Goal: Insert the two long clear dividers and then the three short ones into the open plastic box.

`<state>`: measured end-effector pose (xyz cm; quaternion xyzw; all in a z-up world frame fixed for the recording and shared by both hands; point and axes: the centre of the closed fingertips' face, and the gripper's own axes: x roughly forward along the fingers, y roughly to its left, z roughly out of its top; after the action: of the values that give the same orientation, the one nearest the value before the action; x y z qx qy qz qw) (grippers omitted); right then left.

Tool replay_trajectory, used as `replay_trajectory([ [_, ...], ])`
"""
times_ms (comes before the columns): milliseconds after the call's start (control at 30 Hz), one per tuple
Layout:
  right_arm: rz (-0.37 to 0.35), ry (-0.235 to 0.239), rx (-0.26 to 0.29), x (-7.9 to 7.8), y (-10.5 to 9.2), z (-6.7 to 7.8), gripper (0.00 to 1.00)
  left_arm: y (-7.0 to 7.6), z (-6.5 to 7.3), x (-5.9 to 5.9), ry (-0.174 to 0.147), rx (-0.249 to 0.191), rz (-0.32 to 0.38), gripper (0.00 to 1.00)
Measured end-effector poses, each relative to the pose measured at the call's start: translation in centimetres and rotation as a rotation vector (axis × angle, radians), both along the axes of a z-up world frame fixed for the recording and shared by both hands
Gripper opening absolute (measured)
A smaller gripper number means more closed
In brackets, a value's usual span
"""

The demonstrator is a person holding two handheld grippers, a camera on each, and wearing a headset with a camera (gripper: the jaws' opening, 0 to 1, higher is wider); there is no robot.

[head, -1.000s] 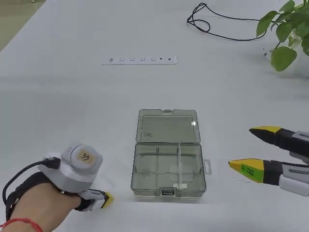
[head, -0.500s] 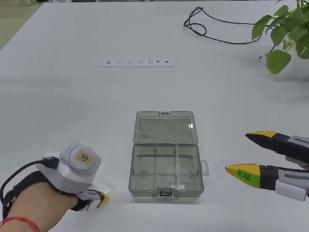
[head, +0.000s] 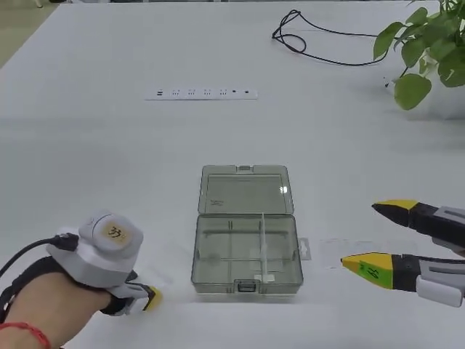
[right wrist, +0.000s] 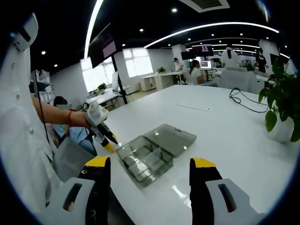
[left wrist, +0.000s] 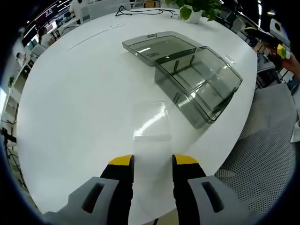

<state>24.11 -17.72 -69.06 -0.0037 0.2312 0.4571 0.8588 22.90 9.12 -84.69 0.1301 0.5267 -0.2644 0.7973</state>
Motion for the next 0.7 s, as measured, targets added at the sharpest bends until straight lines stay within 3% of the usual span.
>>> replay_trajectory([
  [400, 0.016, 0.008, -0.022, -0.31, 0.25, -0.28, 0.75, -0.08, 0.06, -0.23, -0.001, -0.070, 0.055, 0.30],
  [567, 0.025, 0.008, -0.032, -0.30, 0.50, -0.21, 0.77, 0.01, 0.31, -0.26, -0.002, -0.123, 0.105, 0.30],
  [700, 0.030, 0.007, -0.038, -0.25, 0.76, -0.10, 0.77, -0.21, 0.87, -0.41, -0.007, -0.192, 0.159, 0.30],
])
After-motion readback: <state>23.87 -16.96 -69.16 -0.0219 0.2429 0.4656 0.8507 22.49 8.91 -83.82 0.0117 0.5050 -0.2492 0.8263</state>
